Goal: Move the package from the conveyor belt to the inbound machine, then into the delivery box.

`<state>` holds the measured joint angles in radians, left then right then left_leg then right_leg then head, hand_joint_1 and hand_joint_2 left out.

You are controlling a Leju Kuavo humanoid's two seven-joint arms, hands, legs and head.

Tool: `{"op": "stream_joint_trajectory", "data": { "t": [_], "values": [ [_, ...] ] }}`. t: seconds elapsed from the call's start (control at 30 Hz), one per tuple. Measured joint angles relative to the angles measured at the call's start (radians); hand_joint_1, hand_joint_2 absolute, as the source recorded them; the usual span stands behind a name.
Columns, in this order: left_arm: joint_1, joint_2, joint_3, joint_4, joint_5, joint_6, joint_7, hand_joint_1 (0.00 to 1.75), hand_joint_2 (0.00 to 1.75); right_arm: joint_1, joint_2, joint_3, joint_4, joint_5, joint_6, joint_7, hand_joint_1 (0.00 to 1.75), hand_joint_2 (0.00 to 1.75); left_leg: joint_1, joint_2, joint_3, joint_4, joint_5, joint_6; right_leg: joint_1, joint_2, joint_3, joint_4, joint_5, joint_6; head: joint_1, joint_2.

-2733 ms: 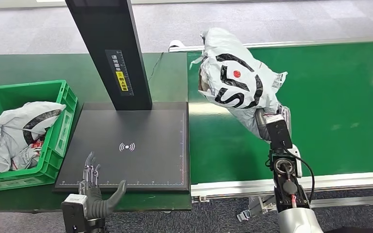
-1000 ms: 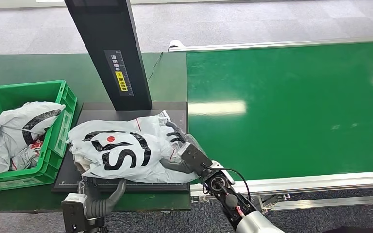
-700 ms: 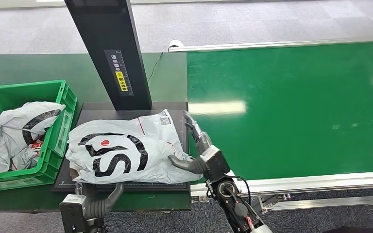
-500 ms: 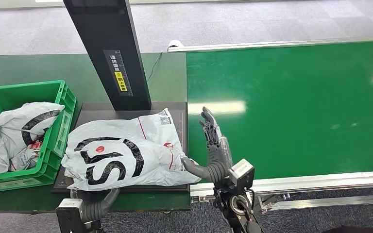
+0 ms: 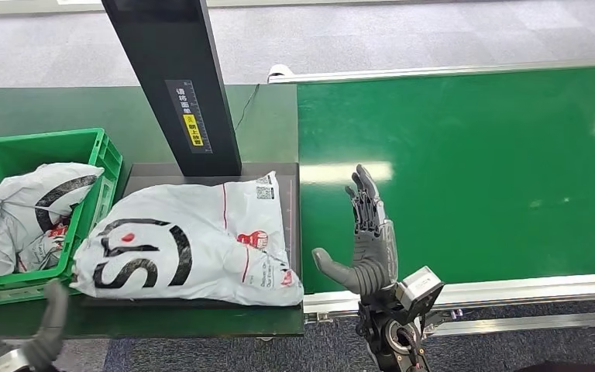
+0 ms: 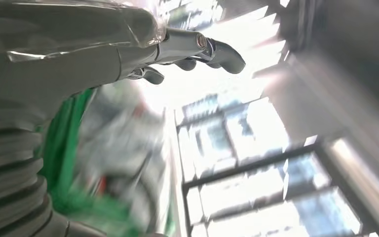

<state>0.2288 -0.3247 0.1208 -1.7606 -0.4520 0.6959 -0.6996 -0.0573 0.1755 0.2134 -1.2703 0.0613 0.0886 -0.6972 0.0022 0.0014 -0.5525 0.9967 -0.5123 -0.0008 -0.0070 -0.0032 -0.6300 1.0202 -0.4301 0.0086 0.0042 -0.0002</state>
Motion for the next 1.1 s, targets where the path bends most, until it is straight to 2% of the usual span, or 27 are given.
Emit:
{"op": "stream_joint_trajectory", "data": {
  "t": [0.13, 0.23, 0.37, 0.47, 0.57, 0.63, 0.77, 0.93, 1.1],
  "values": [
    [-0.002, -0.007, 0.153, -0.138, -0.056, 0.001, 0.000, 0.00, 1.75, -0.003, 0.005, -0.001, 0.000, 0.000, 0.001, 0.006, 0.00, 1.75, 0.000, 0.000, 0.001, 0.000, 0.000, 0.000, 0.000, 0.000, 0.000, 0.000, 0.000, 0.000, 0.000, 0.000],
    [-0.002, -0.011, 0.222, -0.208, -0.102, 0.001, 0.000, 0.00, 1.75, -0.006, 0.009, -0.001, 0.000, -0.002, 0.001, 0.007, 0.00, 1.75, 0.000, 0.000, 0.001, 0.000, 0.000, 0.000, 0.000, 0.000, 0.000, 0.000, 0.000, 0.000, 0.000, 0.000],
    [-0.002, -0.015, 0.270, -0.254, -0.141, 0.001, 0.002, 0.00, 1.75, -0.011, 0.010, -0.001, 0.000, -0.010, 0.003, 0.009, 0.00, 1.75, -0.001, 0.000, 0.001, 0.000, 0.000, 0.000, -0.001, 0.000, 0.001, 0.000, 0.000, 0.000, 0.000, 0.000],
    [0.005, -0.019, 0.263, -0.257, -0.189, 0.001, 0.014, 0.00, 1.75, -0.012, 0.012, -0.001, 0.000, -0.014, 0.008, 0.009, 0.00, 1.75, -0.001, 0.000, 0.002, 0.000, 0.000, 0.000, -0.001, 0.000, 0.001, 0.000, 0.000, 0.000, 0.000, 0.000],
    [0.017, -0.020, 0.212, -0.225, -0.288, 0.001, 0.067, 0.00, 1.75, -0.011, 0.014, -0.003, -0.001, -0.016, 0.008, 0.009, 0.00, 1.75, -0.001, 0.000, 0.003, 0.000, 0.000, 0.000, -0.001, 0.000, 0.001, -0.001, 0.000, 0.000, 0.000, 0.000],
    [0.018, -0.020, 0.145, -0.157, -0.423, 0.000, 0.160, 0.00, 1.75, -0.006, 0.014, -0.006, -0.006, -0.014, 0.012, 0.009, 0.00, 1.75, -0.002, -0.001, 0.003, 0.000, 0.000, 0.000, -0.001, -0.001, 0.001, -0.001, 0.000, 0.000, 0.000, 0.000],
    [-0.001, -0.020, -0.029, 0.077, -0.685, -0.014, 0.364, 0.00, 1.75, 0.010, 0.015, -0.017, -0.021, -0.008, 0.025, 0.008, 0.00, 1.75, -0.002, 0.000, 0.003, 0.000, 0.000, 0.000, -0.001, -0.001, 0.002, -0.001, 0.000, 0.000, 0.000, 0.000],
    [-0.056, -0.004, -0.186, 0.320, -0.748, -0.120, 0.546, 0.00, 1.75, 0.014, 0.015, -0.031, -0.023, -0.003, 0.045, 0.005, 0.00, 1.75, -0.002, 0.000, 0.003, 0.000, 0.000, 0.000, -0.002, -0.001, 0.002, -0.001, 0.000, 0.000, 0.000, 0.000],
    [-0.112, 0.027, -0.279, 0.509, -0.770, -0.158, 0.616, 0.00, 1.75, 0.002, 0.015, -0.038, -0.016, -0.005, 0.058, 0.002, 0.00, 1.75, -0.002, 0.000, 0.003, 0.000, 0.000, 0.000, -0.002, 0.000, 0.001, -0.001, 0.000, 0.000, 0.000, 0.000]
  ]
}}
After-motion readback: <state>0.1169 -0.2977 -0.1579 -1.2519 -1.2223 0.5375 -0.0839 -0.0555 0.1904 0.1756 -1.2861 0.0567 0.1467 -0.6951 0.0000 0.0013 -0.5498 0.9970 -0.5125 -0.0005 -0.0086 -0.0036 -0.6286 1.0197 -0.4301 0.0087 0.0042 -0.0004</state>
